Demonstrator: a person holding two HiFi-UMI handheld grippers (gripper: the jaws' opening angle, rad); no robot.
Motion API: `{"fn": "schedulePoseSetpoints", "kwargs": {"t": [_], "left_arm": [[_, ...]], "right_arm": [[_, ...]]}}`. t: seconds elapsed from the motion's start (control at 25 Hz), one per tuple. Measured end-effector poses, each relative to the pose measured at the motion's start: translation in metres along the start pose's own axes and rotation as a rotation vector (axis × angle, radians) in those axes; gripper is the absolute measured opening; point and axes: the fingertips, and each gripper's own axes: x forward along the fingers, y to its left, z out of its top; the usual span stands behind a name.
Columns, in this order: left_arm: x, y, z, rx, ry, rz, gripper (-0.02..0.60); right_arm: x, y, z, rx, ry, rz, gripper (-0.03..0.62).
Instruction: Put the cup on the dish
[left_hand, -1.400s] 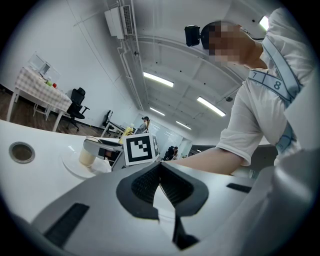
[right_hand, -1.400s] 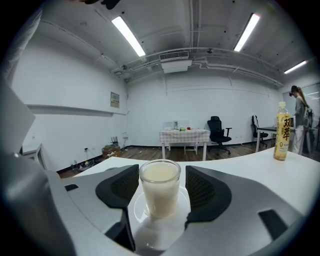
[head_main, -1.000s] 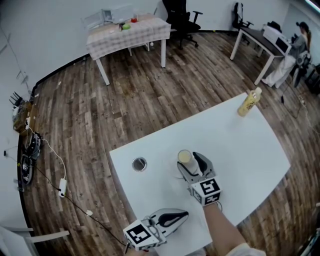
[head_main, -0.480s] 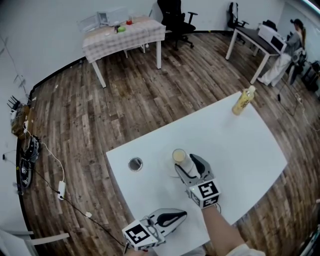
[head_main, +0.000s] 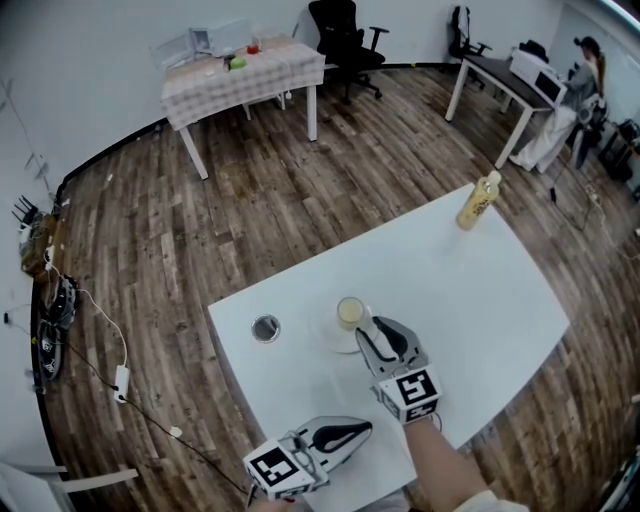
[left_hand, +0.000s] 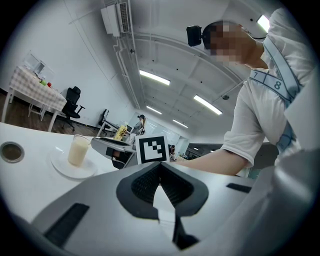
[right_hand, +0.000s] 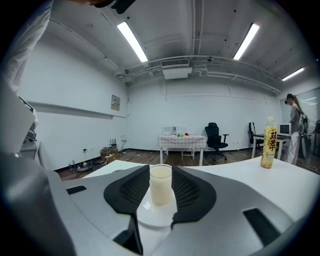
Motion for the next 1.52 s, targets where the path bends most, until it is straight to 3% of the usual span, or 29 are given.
{"fn": "schedulePoseSetpoints", "kwargs": {"t": [0.08,0.2,1.52], "left_arm": [[0.000,-0.001,-0.001,0.000,0.003,-0.001,0.002],[0.001,-0.002,-0.002,0.001,0.006,-0.001,0.002],[0.016,-0.024,-0.013,0.034,0.049,-0.027,0.002]], "right_arm": [[-0.004,-0.001,-0.002,-0.003,0.002,-0.011,0.084],[-0.008,0.000,-0.004,0.007,0.025,-0.001,0.047],[-0.075,0.008,0.017,0.028,-0.034,-0.009,0.032]]}}
